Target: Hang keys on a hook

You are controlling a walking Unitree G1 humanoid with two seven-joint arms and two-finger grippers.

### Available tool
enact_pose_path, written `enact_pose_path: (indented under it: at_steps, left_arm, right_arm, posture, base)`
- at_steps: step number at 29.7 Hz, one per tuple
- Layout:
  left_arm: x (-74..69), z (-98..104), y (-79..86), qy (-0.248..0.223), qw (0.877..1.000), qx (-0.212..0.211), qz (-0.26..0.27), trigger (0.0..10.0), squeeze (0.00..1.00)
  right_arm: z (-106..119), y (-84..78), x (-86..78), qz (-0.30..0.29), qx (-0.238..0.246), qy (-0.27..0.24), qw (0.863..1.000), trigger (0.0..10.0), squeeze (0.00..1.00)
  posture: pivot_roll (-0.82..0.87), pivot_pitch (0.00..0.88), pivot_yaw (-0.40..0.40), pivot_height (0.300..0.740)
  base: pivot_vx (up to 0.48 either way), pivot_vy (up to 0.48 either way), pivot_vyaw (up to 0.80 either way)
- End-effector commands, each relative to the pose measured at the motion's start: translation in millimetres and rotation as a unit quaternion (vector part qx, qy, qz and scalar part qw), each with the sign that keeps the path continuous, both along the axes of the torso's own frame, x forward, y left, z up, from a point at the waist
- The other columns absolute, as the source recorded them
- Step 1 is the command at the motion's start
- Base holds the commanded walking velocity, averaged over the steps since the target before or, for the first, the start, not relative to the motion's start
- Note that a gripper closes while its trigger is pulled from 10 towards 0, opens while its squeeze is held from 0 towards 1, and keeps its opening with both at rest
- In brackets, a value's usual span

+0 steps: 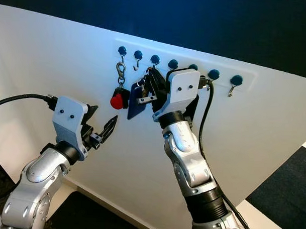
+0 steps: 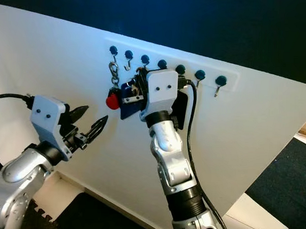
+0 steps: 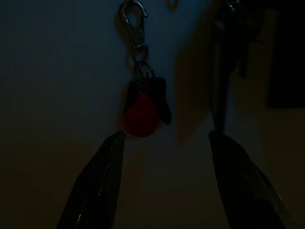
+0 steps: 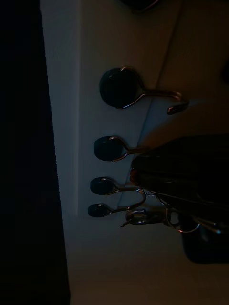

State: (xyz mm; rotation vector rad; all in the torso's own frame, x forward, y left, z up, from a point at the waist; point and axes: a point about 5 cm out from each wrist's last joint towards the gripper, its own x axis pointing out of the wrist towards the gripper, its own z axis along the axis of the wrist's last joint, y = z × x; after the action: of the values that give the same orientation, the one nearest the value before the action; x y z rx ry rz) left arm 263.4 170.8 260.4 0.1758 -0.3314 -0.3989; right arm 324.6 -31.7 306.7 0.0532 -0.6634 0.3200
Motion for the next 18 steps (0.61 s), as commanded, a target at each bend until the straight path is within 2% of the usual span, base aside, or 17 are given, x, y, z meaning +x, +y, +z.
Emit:
enact_pose_path:
  at_steps: [1, 6, 10, 18]
  left_arm:
    - [-1.1, -3.3, -6.0, 0.006, 1.000, -0.007, -0.014, 10.0, 0.00]
    - [-1.9, -3.6, -6.3, 0.007, 1.000, -0.007, -0.013, 10.0, 0.00]
    - [-2.6, -3.9, -6.6, 0.008, 1.000, -0.007, -0.013, 10.0, 0.00]
    - [-2.3, -3.6, -7.3, 0.008, 1.000, -0.006, -0.014, 10.0, 0.00]
  right_arm:
    - [-1.0, -0.5, 6.1, -0.019, 0.017, 0.025, 0.999, 10.0, 0.00]
    - [-0.5, -4.9, 7.9, -0.033, 0.024, 0.026, 0.999, 10.0, 0.00]
    - [10.7, -6.7, 1.3, -0.019, 0.036, -0.021, 0.999, 10.0, 0.00]
    - [20.3, -2.3, -8.6, 0.024, 0.030, -0.070, 0.997, 10.0, 0.00]
  posture:
    - [0.14, 0.144, -0.024, 0.740]
    - [0.14, 0.144, -0.026, 0.740]
    - [0.14, 0.144, -0.024, 0.740]
    - [0.14, 0.147, -0.022, 0.740]
  base:
    - [0.000, 0.000, 0.00]
    - [0.000, 0.000, 0.00]
    - [0.000, 0.000, 0.00]
    - [0.000, 0.000, 0.00]
